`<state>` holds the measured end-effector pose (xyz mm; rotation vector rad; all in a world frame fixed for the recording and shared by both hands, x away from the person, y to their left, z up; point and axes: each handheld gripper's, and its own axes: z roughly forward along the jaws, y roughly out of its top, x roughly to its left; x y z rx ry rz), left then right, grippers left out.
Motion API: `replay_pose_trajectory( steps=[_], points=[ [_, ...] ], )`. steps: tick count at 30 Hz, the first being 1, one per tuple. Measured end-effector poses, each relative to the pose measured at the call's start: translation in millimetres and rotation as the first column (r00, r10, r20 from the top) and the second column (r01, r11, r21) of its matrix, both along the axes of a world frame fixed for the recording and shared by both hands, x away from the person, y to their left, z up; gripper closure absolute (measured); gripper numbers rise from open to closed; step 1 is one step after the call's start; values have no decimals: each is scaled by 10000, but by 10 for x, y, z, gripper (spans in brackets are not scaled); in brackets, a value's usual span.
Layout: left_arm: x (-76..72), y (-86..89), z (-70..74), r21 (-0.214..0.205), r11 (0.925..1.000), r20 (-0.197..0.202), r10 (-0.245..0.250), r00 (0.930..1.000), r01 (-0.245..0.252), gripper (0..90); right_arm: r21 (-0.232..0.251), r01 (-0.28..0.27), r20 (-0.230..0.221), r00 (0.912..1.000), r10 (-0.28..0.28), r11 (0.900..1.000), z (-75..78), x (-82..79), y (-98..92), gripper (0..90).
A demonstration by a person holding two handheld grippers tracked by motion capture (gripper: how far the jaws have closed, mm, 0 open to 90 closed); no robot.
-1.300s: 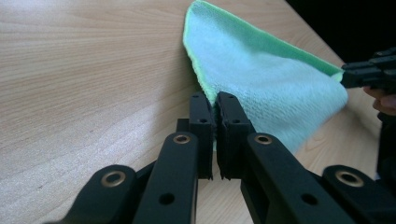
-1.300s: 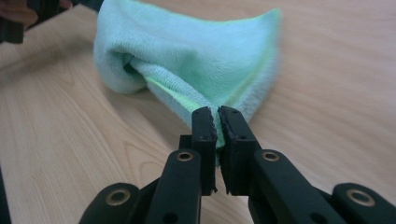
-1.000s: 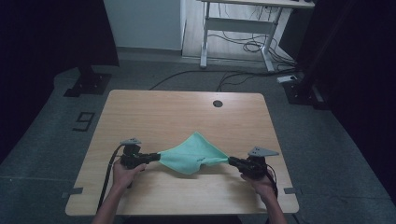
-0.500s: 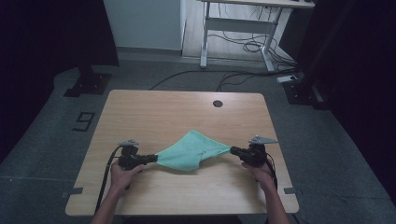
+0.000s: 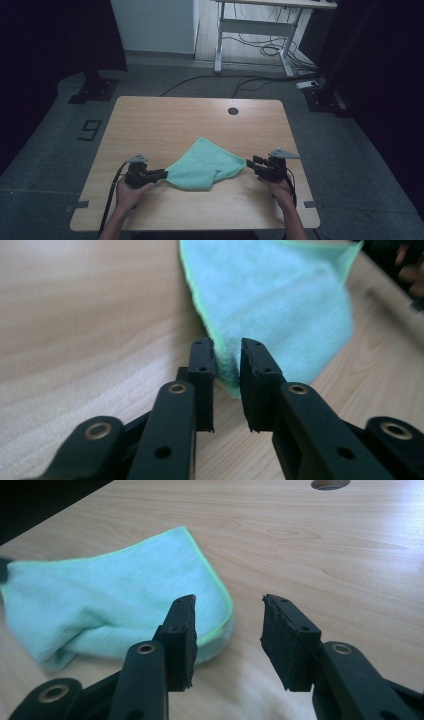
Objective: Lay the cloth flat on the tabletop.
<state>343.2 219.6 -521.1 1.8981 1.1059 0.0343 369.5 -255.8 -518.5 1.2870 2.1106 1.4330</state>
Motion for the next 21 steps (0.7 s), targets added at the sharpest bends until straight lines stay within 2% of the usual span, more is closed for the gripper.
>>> replay_pose_trajectory(
  steps=[3,5,7,9,15,19,21],
  points=[
    [-39,5,98,-112,9999,448,78,9990,-73,720,9,-160,21,9999,160,9999,4,-131,24,562],
    [-74,10,172,-335,9993,776,163,9969,-138,698,-50,-348,-7,9994,348,9994,-6,-221,62,556],
    [-90,-24,212,-375,9993,918,47,9958,-12,690,-96,-437,19,9990,437,9990,-29,-305,92,554],
    [-87,-78,228,-362,9993,971,-68,9953,103,681,-142,-456,-182,9988,453,9989,-73,-350,114,552],
    [75,-441,147,-33,9984,643,-563,9963,567,667,-398,-431,-735,9965,400,9983,-229,-358,242,530],
    [185,-641,18,364,9962,283,-798,9964,787,681,-532,-558,-731,9960,518,9970,-257,-312,347,506],
    [206,-684,-32,553,9952,213,-820,9964,807,681,-664,-408,-798,9962,354,9970,-261,-272,394,495]
  ],
)
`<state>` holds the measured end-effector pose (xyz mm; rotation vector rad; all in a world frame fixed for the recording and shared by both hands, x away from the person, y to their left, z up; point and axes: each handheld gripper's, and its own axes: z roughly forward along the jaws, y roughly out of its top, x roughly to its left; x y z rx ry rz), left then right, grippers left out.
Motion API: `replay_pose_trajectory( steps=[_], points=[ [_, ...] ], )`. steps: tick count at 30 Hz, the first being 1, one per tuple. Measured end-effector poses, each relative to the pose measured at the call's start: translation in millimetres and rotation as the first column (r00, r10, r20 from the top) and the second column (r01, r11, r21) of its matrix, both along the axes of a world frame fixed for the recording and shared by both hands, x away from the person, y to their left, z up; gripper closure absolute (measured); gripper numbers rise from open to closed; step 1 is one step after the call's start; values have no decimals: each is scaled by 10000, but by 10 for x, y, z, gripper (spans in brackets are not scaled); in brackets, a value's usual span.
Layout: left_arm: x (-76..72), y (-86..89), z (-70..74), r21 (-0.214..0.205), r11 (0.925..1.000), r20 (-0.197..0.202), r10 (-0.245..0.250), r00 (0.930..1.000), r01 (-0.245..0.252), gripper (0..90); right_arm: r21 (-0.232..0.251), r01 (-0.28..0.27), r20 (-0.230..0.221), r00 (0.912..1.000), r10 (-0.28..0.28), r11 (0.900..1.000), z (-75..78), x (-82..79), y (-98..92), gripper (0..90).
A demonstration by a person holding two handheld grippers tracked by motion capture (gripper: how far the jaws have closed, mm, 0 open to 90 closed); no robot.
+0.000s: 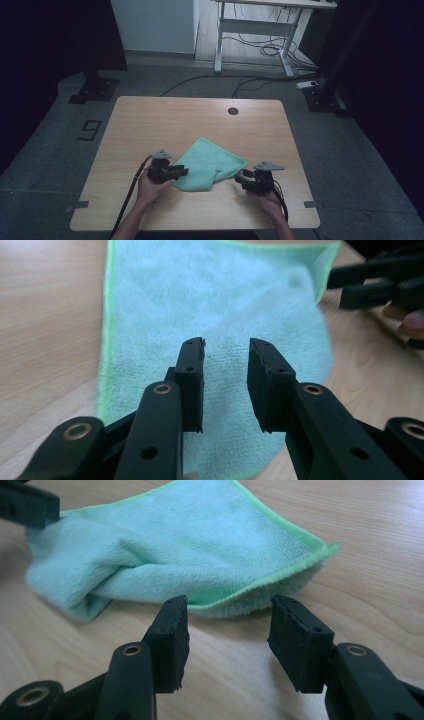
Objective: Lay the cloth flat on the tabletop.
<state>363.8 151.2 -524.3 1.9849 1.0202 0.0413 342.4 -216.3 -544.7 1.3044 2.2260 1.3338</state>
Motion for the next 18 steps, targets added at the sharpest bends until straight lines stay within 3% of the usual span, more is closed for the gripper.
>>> replay_pose_trajectory(
  steps=[9,18],
  points=[
    [10,-52,-161,813,9967,-213,47,9998,-29,686,-639,181,-50,9998,-185,9978,-47,233,179,444],
    [-84,-27,-180,932,9956,-270,162,9995,-136,691,-1008,189,-130,9997,-203,9947,35,666,443,547]
  ],
)
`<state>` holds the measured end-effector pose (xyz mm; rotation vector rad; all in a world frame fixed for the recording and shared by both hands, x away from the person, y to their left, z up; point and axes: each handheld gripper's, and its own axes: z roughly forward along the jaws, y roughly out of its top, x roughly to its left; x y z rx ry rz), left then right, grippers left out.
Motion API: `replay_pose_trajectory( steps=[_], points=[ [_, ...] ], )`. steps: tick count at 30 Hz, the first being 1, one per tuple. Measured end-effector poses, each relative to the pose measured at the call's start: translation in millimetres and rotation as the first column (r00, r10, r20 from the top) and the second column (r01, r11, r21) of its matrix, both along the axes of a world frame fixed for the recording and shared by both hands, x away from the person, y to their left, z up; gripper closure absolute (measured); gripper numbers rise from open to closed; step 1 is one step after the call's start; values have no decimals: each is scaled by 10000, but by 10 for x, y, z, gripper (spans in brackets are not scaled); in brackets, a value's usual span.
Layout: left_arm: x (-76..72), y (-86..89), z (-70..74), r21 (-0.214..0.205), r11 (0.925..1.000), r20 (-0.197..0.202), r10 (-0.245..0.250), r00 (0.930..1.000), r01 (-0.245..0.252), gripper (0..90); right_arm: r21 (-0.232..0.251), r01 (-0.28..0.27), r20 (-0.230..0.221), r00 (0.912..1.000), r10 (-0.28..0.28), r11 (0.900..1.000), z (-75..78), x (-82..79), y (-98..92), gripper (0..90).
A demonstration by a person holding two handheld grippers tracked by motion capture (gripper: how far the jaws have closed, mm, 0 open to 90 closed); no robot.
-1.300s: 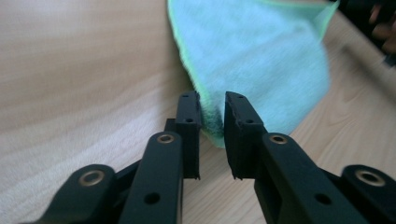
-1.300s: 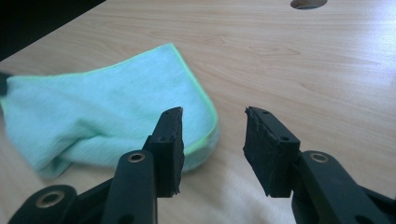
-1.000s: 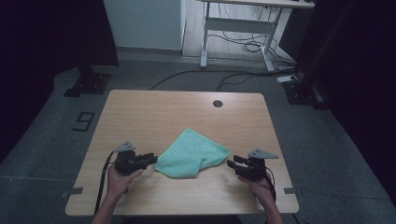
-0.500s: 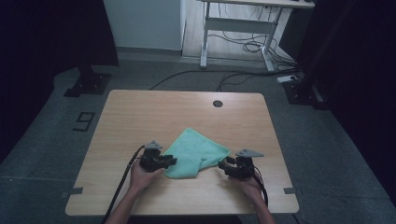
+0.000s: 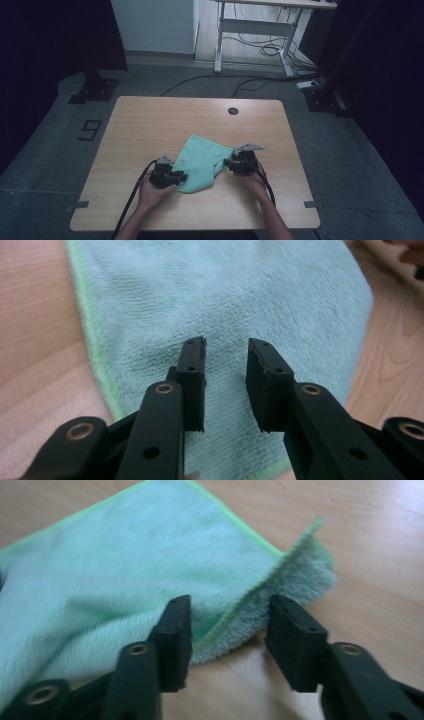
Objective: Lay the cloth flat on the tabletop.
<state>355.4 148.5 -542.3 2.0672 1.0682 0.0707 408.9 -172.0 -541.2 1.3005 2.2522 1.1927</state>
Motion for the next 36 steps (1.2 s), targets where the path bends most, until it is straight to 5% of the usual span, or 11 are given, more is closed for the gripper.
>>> replay_pose_trajectory(
  steps=[8,18,25,27,29,33,36],
  points=[
    [-36,18,-5,-139,9998,-127,111,9999,-113,688,388,-210,-38,9998,212,9990,27,172,60,837],
    [-31,35,-7,-201,9997,-179,99,9998,-103,694,308,-64,101,9999,61,9995,251,284,-229,881],
    [-33,42,-10,-263,9996,-222,124,9997,-130,693,486,57,-72,10000,-54,9988,377,493,-393,859],
    [-33,42,-10,-268,9996,-226,128,9997,-134,692,290,147,-160,9998,-142,9995,320,496,-363,712],
    [-31,43,-10,-264,9996,-220,120,9997,-125,692,136,370,-216,9991,-367,9992,265,451,-341,607],
    [-37,39,-10,-252,9996,-187,142,9997,-146,691,760,550,2,9985,-552,9956,238,232,-408,545],
    [-64,19,1,-48,9999,-50,133,9999,-133,682,915,162,125,9998,-174,9957,208,14,-433,535]
  ],
)
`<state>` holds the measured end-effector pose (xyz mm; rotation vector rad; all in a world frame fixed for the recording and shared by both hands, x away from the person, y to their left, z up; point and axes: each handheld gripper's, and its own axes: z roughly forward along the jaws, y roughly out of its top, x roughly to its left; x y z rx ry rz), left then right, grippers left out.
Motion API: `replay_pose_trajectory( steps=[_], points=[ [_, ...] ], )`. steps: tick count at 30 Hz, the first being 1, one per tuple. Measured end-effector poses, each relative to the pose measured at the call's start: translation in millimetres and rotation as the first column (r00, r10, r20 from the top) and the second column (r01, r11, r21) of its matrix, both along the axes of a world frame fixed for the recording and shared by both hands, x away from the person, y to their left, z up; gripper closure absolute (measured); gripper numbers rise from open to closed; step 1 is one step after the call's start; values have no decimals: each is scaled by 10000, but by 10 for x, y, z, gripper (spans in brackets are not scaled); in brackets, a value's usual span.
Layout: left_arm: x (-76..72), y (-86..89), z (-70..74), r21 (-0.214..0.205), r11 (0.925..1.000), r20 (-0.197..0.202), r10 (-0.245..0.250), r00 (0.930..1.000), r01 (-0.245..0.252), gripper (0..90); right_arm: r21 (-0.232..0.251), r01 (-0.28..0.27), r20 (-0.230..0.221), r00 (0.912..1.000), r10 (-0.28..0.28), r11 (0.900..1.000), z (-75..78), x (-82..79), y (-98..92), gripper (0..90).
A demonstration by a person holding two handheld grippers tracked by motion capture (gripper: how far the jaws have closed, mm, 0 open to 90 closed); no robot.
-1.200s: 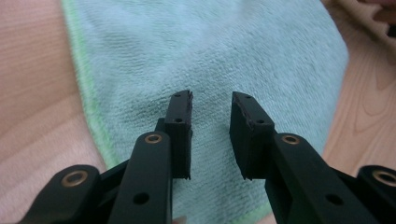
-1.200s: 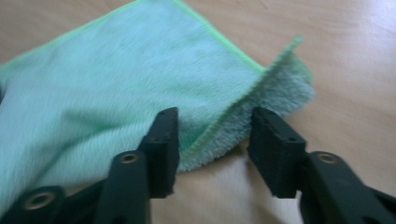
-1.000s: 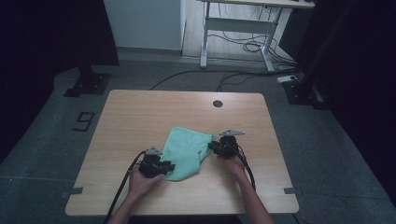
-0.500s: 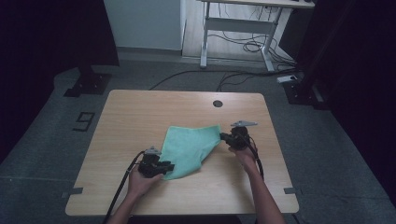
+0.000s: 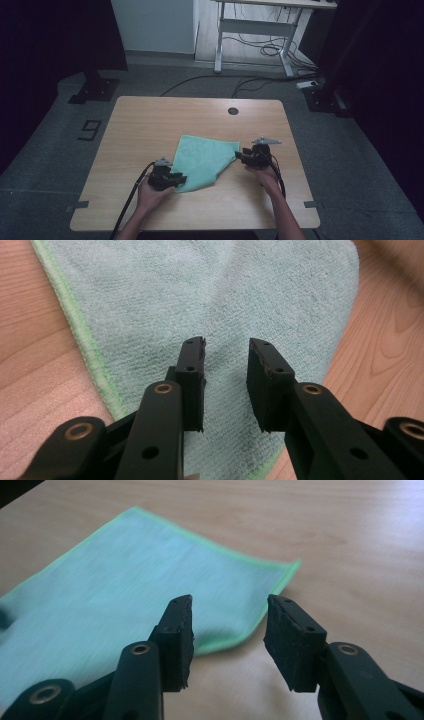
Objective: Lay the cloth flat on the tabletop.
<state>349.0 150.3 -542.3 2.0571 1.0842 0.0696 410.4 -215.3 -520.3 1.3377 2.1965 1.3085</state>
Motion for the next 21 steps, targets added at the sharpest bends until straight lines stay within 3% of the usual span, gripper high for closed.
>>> replay_pose_trajectory(
  steps=[5,10,15,21],
  points=[
    [-77,-25,78,-192,9998,463,15,9989,-6,669,231,-811,-121,9966,814,9964,-86,-303,94,519],
    [-168,-215,220,-390,9984,911,-382,9951,419,605,316,-1130,-6,9936,1131,9931,-113,-444,187,517],
    [-151,-577,280,-45,9968,1147,-792,9902,803,443,361,-949,-29,9955,950,9948,-146,-490,140,525],
    [-41,-884,222,576,9964,1135,-677,9912,614,291,695,-810,-2,9967,812,9943,-163,-519,50,533]
  ],
)
